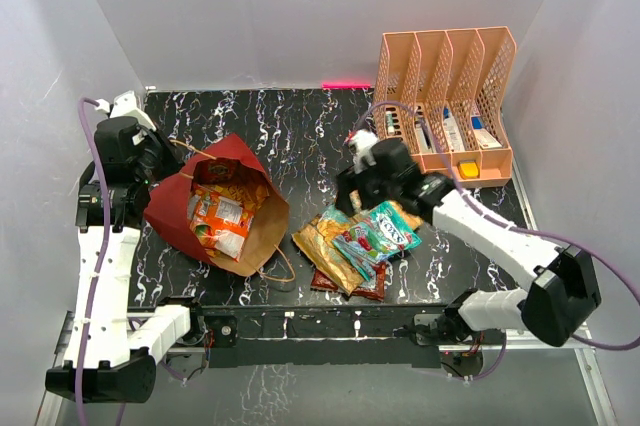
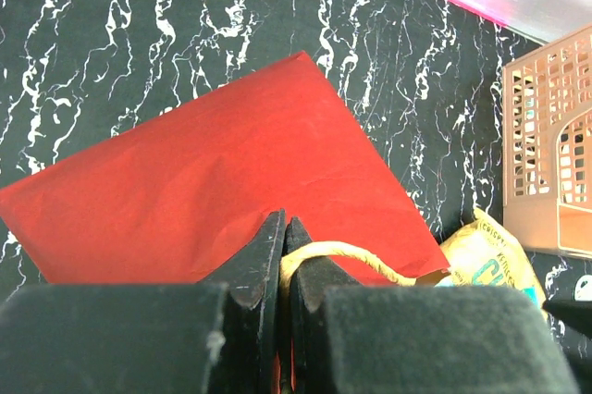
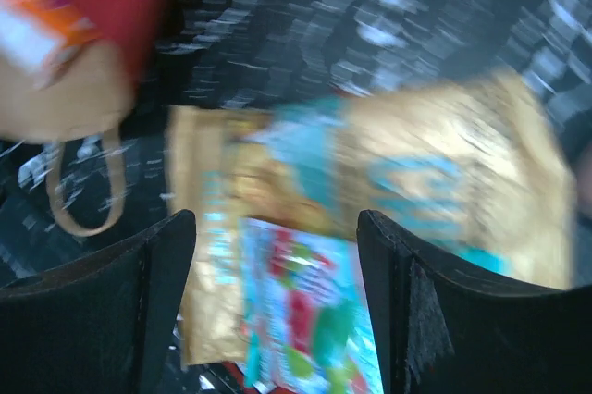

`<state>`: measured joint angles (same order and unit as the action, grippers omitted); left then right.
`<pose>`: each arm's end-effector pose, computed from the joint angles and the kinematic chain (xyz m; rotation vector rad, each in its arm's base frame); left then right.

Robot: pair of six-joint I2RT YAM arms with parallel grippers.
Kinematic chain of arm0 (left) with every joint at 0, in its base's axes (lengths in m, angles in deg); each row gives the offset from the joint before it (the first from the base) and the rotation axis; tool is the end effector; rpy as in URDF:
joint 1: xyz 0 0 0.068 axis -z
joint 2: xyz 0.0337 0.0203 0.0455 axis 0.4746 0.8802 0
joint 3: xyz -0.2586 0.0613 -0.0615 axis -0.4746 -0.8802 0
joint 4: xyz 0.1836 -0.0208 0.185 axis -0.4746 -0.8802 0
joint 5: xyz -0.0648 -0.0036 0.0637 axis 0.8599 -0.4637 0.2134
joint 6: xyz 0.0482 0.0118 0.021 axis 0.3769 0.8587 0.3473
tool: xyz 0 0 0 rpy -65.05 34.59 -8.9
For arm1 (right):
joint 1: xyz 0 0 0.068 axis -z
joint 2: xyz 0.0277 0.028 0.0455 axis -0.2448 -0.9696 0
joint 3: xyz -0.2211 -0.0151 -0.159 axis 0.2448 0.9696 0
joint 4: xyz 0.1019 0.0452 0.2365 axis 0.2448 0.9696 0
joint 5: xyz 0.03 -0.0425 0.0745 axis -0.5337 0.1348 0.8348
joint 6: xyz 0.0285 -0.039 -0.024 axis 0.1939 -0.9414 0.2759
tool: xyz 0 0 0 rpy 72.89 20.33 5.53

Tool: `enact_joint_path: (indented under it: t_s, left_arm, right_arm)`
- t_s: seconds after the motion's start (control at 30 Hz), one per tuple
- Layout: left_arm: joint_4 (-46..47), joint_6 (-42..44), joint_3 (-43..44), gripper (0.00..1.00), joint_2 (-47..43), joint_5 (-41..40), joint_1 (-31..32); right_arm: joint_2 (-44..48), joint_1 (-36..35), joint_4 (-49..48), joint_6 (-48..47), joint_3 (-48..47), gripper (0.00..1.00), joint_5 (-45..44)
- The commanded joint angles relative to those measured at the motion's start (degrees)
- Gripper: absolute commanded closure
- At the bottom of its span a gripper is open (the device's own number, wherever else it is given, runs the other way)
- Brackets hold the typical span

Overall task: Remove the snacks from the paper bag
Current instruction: Take out the snack from the paper bag.

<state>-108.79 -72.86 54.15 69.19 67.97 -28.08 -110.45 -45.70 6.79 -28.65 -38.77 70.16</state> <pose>0.1869 -0.0001 0.4256 -0.3899 1.9145 -0.2416 0.2300 0.1486 0.2803 -0.5291 2.3553 0.5591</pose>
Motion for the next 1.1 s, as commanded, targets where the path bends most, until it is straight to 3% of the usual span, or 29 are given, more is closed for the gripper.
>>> enact_joint_path:
  t_s: [0.0,0.13,0.3,0.47,0.6,1.07]
  left_arm:
    - [2.0,3.0,0.2,1.00,-1.8,2.6,0.0]
    - [2.3,4.4,-0.3,1.00,-2.5,4.5,0.1]
    - [2.2,4.5,-1.3,1.00,-3.2,5.2,0.1]
    - [2.3,4.8,-1.1,1.00,-3.2,5.2,0.1]
    - [2.5,5.0,-0.5,1.00,-2.7,4.8,0.1]
    - [3.2,3.8,-0.9,1.00,-2.0,7.0,0.0]
  right_arm:
    - [3.9,-16.7,-17.8,-8.9,-1.1,0.27,2.4]
    - [2.9,-25.9,-35.1,-21.6,2.9,0.23,9.2]
    - [-9.0,-28.8,-42.3,-24.2,-2.3,0.21,7.0]
    - [-21.0,-29.3,-43.0,-16.7,-12.7,0.24,2.1]
    - [-28.1,-30.8,-53.8,-8.3,-12.5,0.26,-7.1]
    - [-49.3,-32.7,-51.5,-10.4,-31.5,0.22,-19.5]
